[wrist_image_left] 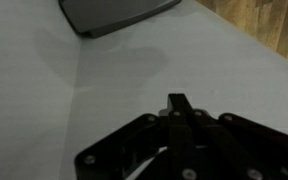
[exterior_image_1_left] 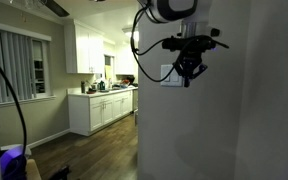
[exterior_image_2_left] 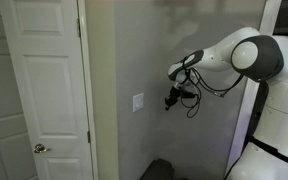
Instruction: Flip the switch to turn off the light
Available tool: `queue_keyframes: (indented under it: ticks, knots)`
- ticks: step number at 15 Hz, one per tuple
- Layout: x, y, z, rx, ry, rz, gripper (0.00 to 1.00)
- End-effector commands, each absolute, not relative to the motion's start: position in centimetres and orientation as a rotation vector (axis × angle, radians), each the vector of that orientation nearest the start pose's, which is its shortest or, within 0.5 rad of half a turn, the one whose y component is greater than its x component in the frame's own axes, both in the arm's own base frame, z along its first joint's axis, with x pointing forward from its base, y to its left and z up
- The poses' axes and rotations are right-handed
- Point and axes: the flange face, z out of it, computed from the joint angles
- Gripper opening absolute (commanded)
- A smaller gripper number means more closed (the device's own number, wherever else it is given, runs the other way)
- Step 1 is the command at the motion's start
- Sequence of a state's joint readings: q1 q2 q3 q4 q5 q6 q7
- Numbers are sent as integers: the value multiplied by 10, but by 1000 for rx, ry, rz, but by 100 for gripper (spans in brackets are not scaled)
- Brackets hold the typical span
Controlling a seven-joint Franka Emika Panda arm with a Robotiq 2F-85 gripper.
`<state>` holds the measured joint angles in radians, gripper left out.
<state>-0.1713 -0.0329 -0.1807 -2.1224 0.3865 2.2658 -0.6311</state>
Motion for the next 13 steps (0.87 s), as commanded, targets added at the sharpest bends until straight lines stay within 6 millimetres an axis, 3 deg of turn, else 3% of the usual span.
queue_keyframes:
  ticks: [1, 2, 3, 4, 7, 13]
  knots:
    - [504, -184, 438, -2872, -98, -439, 0]
    - [503, -184, 436, -2871, -90, -432, 14]
    - [515, -185, 437, -2898, -61, -425, 28]
    - [515, -185, 435, -2899, -60, -421, 7]
    - [516, -184, 435, -2898, -63, -421, 26]
    - [516, -184, 435, -2898, -63, -421, 28]
